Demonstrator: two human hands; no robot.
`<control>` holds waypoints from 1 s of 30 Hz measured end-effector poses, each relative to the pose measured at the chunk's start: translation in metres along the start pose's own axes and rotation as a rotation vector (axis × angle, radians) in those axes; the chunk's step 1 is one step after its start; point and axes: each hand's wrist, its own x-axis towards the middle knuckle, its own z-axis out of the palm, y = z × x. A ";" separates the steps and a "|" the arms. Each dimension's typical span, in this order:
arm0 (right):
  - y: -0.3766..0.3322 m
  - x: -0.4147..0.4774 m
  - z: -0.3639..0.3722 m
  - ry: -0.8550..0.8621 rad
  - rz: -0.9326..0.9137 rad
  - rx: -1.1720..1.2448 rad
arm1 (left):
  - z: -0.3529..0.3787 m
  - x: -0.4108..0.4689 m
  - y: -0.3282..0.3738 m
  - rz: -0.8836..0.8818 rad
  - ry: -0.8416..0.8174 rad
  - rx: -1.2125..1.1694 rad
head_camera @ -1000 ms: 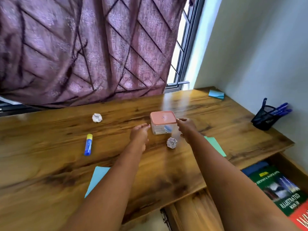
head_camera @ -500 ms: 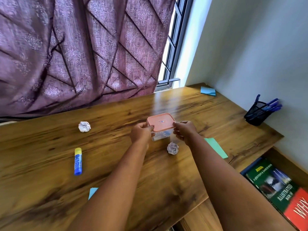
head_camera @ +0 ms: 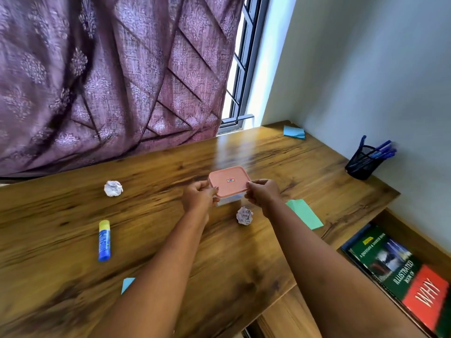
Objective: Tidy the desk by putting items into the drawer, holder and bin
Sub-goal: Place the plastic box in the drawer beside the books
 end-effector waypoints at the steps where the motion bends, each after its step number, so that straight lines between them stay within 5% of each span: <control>1: 0.002 -0.004 -0.002 0.009 -0.025 0.011 | 0.001 -0.005 -0.001 0.015 -0.008 -0.018; 15: 0.015 -0.066 -0.122 0.090 -0.156 0.282 | 0.046 -0.140 -0.004 0.087 -0.140 -0.190; 24: 0.095 -0.119 -0.270 0.085 -0.179 0.109 | 0.103 -0.281 -0.093 -0.041 -0.184 -0.204; 30: 0.167 -0.145 -0.339 0.036 -0.029 0.077 | 0.122 -0.345 -0.166 -0.145 -0.126 -0.045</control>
